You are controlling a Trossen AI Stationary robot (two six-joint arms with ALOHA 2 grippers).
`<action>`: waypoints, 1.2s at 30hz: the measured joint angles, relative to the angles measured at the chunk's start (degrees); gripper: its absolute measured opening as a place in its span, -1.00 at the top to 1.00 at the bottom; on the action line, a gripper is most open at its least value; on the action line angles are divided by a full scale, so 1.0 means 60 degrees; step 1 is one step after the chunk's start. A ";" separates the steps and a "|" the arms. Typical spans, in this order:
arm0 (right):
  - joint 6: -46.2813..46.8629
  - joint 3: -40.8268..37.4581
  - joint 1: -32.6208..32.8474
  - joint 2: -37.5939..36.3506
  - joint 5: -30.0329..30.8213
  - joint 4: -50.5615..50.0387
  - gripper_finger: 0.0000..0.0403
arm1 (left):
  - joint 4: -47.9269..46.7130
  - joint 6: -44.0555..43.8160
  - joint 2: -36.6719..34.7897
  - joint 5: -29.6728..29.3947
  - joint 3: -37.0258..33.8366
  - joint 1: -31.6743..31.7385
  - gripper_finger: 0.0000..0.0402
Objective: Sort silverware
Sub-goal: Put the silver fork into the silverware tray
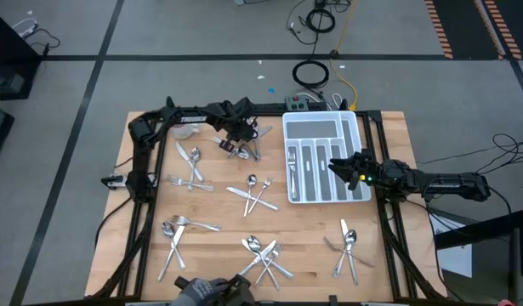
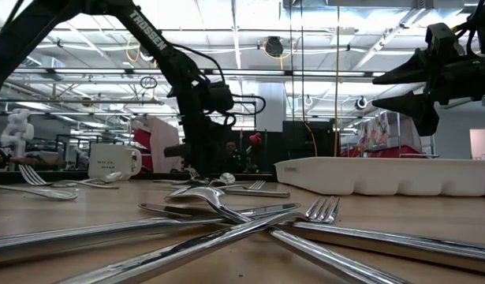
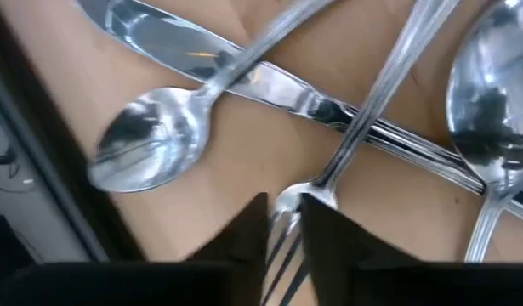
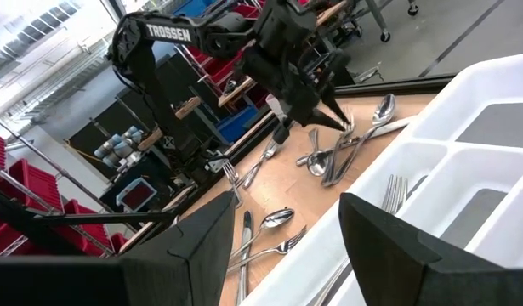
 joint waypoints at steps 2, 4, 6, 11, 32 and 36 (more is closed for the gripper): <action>0.0000 0.0000 0.0000 0.0001 -0.0002 0.0001 -0.01 | -0.0020 -0.0036 0.0004 -0.0002 -0.0007 0.0058 0.94; 0.0002 0.0000 0.0000 0.0001 -0.0002 0.0007 -0.01 | -0.0063 -0.0039 -0.0019 -0.0109 0.0001 0.0078 0.94; 0.0003 0.0000 0.0000 0.0001 -0.0002 0.0010 -0.01 | -0.0027 -0.0390 -0.0032 -0.0545 0.0014 0.0078 0.94; 0.0029 0.0000 0.0000 0.0000 -0.0013 0.0011 -0.01 | -0.0267 -0.2083 -0.0565 -0.0634 0.0705 0.0116 0.94; -0.0112 0.0000 0.0000 0.0000 -0.0042 0.0011 -0.01 | -0.3206 -1.1017 -0.0617 0.3432 0.2019 0.2646 0.63; -0.0113 0.0000 0.0000 -0.0002 -0.0042 0.0011 -0.01 | -0.3182 -1.1004 -0.0498 0.3159 0.2019 0.2389 0.35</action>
